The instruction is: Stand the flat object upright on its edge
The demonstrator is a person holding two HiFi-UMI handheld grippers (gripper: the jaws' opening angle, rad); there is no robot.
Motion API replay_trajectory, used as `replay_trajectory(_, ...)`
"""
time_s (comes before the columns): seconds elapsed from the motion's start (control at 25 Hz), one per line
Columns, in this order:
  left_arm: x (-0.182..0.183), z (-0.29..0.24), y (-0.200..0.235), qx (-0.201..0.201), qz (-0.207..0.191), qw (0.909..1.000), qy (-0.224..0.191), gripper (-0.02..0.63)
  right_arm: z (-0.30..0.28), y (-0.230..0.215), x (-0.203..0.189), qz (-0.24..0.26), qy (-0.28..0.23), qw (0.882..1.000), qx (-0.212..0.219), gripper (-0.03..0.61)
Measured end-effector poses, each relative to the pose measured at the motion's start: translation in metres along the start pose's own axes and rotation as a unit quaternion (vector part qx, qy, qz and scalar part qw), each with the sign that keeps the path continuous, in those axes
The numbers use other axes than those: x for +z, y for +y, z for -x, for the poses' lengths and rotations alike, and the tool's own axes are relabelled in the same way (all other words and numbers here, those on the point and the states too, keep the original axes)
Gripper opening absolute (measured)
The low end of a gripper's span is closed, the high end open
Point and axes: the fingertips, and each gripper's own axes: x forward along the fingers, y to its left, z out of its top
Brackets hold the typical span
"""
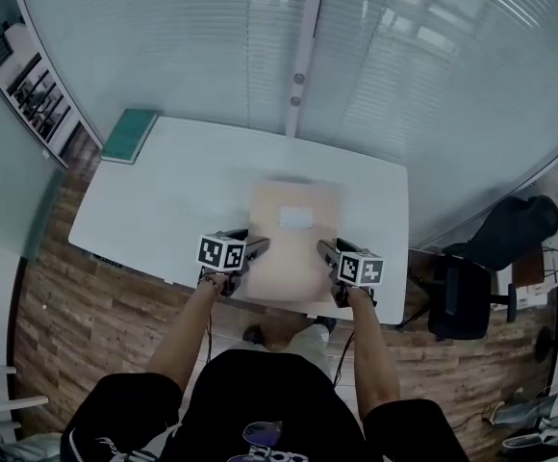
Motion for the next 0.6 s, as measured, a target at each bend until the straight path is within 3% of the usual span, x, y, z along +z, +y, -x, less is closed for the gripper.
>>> replay_trajectory(0.32, 0.059, -0.013, -0.023, 0.025, -0.023, 0.9981, -0.052, 0.298, 0.019, -0.020, 0.049, 0.035, -0.025, 0.999, 0.004, 0.258)
replay_trajectory(0.6, 0.110, -0.036, -0.053, 0.020, -0.050, 0.9946, -0.089, 0.284, 0.039, -0.053, 0.093, 0.053, -0.054, 0.997, -0.001, 0.258)
